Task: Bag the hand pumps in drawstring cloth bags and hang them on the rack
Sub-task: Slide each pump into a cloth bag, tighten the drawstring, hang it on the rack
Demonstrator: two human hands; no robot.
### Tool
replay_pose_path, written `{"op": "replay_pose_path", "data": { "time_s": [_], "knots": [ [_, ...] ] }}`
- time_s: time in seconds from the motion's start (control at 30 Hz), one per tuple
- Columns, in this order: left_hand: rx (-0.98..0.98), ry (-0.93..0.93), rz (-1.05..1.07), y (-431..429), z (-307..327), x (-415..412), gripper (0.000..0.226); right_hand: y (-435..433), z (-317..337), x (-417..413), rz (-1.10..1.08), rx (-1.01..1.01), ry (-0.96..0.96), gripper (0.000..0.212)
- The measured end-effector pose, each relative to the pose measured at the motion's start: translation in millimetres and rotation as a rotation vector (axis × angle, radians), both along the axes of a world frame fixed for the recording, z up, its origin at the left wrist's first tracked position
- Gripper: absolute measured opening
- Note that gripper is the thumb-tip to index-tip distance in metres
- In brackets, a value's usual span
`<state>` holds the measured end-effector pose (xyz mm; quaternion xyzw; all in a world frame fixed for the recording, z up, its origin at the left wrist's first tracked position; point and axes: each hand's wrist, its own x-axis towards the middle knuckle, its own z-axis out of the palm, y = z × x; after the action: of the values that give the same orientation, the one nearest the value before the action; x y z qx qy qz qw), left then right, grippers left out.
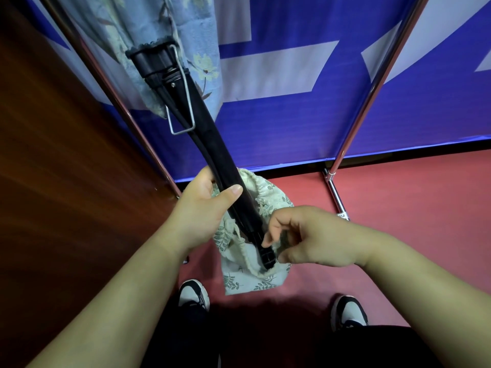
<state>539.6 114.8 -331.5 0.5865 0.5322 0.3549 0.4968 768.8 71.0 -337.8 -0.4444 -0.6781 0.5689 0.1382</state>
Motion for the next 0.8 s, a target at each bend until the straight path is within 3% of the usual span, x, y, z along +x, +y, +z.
{"op": "replay_pose_path", "data": {
  "time_s": [0.1,0.4,0.63,0.8],
  "knots": [
    [-0.012,-0.008,0.015,1,-2,-1,0.029,-1,1,-1,0.031,-0.002,0.002,0.032],
    [-0.029,-0.084,0.072,2,-4,-1,0.039,-4,-8,-5,0.095,0.239,-0.104,0.029],
    [-0.016,-0.043,0.033,2,-2,-3,0.037,4,2,4,-0.054,0.112,0.079,0.008],
    [-0.004,0.002,-0.024,1,0,-5,0.027,10,17,20,-0.080,0.146,0.053,0.016]
  ]
}}
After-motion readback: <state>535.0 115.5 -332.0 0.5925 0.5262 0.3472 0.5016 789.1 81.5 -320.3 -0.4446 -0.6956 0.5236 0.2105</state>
